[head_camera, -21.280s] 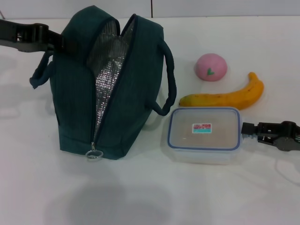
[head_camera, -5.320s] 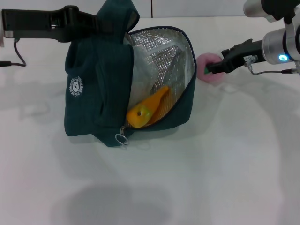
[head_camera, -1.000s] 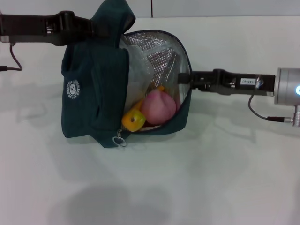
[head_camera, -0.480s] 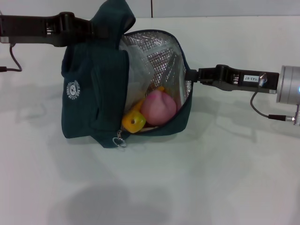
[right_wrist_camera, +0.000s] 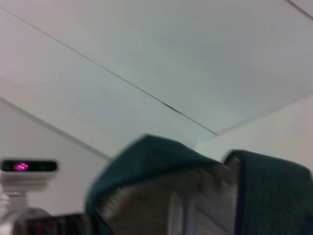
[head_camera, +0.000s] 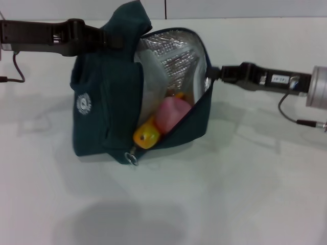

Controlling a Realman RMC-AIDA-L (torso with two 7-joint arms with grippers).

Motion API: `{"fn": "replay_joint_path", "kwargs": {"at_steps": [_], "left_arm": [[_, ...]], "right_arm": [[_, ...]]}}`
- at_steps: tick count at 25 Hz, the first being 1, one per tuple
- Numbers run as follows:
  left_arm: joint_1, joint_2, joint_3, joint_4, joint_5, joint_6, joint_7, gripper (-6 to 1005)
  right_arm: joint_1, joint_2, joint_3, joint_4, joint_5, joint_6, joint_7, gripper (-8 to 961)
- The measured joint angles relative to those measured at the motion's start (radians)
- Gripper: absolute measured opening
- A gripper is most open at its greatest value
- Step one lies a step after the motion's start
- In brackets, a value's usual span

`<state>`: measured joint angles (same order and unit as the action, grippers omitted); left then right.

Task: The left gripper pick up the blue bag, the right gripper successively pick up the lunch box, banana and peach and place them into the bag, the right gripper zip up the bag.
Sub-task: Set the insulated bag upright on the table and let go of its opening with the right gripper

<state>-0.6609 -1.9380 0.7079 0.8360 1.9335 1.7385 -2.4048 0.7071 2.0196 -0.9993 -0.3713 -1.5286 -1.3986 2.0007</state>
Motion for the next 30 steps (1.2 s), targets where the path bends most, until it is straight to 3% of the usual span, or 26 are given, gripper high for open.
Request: {"fn": "replay_joint_path", "kwargs": {"at_steps": [8, 13, 16, 22, 30], "left_arm": [[-0.025, 0.016, 0.000, -0.006, -0.027, 0.100, -0.053, 35], [-0.042, 0.015, 0.001, -0.073, -0.051, 0.130, -0.060, 35], [-0.045, 0.002, 0.001, -0.115, -0.034, 0.113, -0.047, 35], [-0.040, -0.034, 0.003, -0.162, 0.049, 0.007, -0.014, 35], [-0.030, -0.044, 0.002, -0.168, 0.056, -0.009, -0.001, 35]], "right_arm": [[-0.067, -0.041, 0.004, -0.116, 0.152, -0.148, -0.034, 6], [-0.083, -0.068, 0.031, -0.143, 0.184, -0.229, -0.023, 6], [-0.086, -0.078, 0.036, -0.138, 0.182, -0.247, -0.014, 5], [-0.095, -0.076, 0.030, -0.131, 0.136, -0.224, -0.013, 5], [-0.094, -0.070, 0.026, -0.131, 0.098, -0.185, -0.016, 6]]}}
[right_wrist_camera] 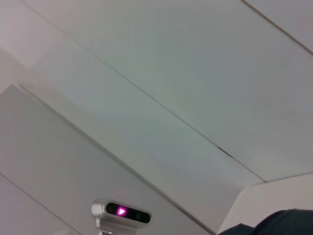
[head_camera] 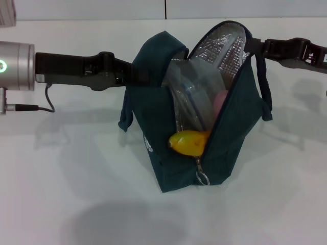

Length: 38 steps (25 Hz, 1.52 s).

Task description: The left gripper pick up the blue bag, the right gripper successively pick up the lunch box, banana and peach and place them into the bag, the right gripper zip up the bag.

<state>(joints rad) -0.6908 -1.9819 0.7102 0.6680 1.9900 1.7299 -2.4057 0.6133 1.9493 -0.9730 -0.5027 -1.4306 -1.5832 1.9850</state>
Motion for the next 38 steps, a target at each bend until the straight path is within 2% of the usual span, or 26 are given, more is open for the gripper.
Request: {"fn": "replay_joint_path", "kwargs": {"at_steps": [4, 12, 20, 23, 26, 29, 34, 38], "left_arm": [[0.007, -0.001, -0.001, 0.000, -0.001, 0.000, 0.001, 35], [0.011, -0.001, -0.002, -0.001, 0.000, 0.008, 0.010, 35], [0.020, -0.001, -0.001, -0.001, 0.001, 0.009, 0.013, 35], [0.020, -0.002, -0.001, -0.001, 0.001, 0.010, 0.014, 35], [0.020, -0.002, -0.001, -0.002, -0.002, 0.010, 0.014, 34], [0.020, -0.003, -0.001, -0.002, -0.006, 0.011, 0.014, 34], [0.017, -0.006, -0.001, -0.002, -0.006, 0.011, 0.014, 34], [0.014, -0.010, -0.001, -0.002, -0.006, 0.011, 0.014, 34]], "right_arm": [[-0.004, 0.000, 0.003, -0.012, -0.002, -0.021, -0.011, 5], [-0.041, -0.001, 0.008, -0.045, -0.002, -0.079, -0.066, 170], [-0.115, -0.016, 0.011, -0.099, 0.003, -0.169, -0.199, 471], [-0.155, -0.009, 0.008, -0.148, -0.004, -0.229, -0.324, 601], [-0.180, 0.002, 0.004, -0.167, -0.018, -0.309, -0.456, 645], [-0.184, 0.022, 0.003, -0.176, -0.054, -0.400, -0.556, 690], [-0.160, 0.063, -0.034, -0.207, -0.180, -0.452, -0.608, 687], [-0.138, 0.067, -0.156, -0.196, -0.197, -0.389, -0.618, 685]]}}
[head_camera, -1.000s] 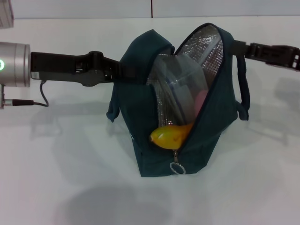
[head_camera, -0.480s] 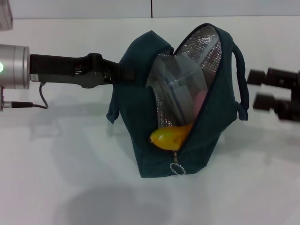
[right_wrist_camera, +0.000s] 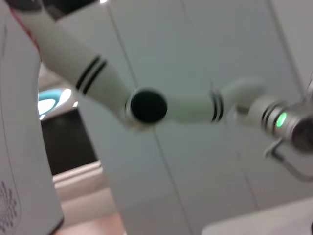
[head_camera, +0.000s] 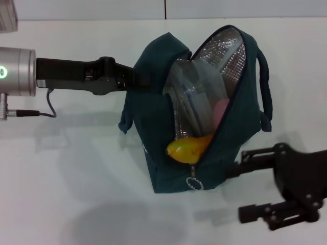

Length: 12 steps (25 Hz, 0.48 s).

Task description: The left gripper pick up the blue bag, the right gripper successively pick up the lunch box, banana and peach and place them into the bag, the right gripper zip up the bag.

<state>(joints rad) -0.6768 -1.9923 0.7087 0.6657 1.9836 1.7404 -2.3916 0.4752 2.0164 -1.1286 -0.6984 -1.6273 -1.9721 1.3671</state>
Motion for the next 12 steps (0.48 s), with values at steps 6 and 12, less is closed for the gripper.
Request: {"fn": "replay_joint_path", "kwargs": {"at_steps": [6, 12], "left_arm": [[-0.002, -0.003, 0.000, 0.000, -0.001, -0.001, 0.000, 34], [-0.004, -0.001, 0.000, 0.000, -0.003, -0.001, -0.001, 34]], "right_arm": [[0.030, 0.006, -0.126, 0.001, 0.011, 0.132, -0.001, 682], [0.071, 0.011, -0.209, 0.002, 0.029, 0.213, 0.002, 681]]}}
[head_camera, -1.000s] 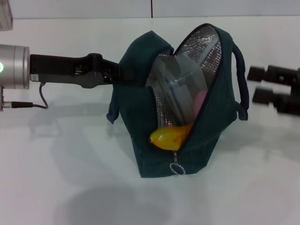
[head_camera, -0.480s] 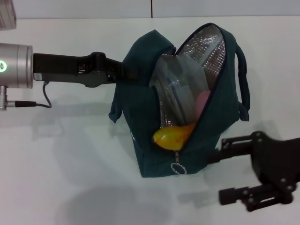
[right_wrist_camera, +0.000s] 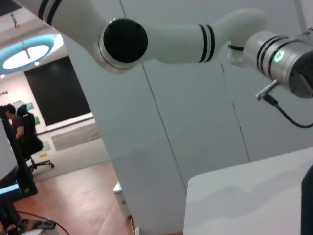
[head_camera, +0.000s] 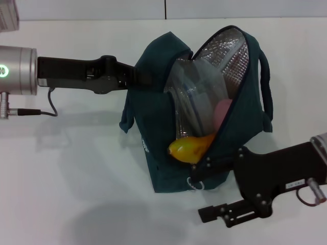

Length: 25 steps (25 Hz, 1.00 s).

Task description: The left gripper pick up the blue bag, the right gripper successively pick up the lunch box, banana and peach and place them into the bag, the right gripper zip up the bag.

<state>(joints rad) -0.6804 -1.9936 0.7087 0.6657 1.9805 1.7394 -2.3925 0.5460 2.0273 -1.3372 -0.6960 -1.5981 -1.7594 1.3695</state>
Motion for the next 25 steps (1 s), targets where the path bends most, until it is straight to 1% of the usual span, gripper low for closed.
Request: {"fn": "replay_joint_path", "kwargs": {"at_steps": [4, 8, 18, 25], "left_arm": [[0.000, 0.000, 0.000, 0.000, 0.000, 0.000, 0.000, 34], [0.002, -0.001, 0.000, 0.000, -0.001, 0.001, 0.001, 34], [0.006, -0.001, 0.000, 0.000, -0.002, 0.015, 0.002, 34], [0.012, -0.001, -0.001, 0.000, -0.002, 0.027, 0.010, 34]], "right_arm": [[0.011, -0.001, -0.049, -0.003, 0.020, 0.054, 0.003, 682], [0.011, 0.000, -0.067, -0.007, 0.029, 0.081, 0.004, 682], [-0.001, 0.000, -0.071, -0.005, 0.085, 0.148, 0.002, 682], [-0.010, -0.001, -0.069, -0.011, 0.115, 0.172, -0.002, 682]]}}
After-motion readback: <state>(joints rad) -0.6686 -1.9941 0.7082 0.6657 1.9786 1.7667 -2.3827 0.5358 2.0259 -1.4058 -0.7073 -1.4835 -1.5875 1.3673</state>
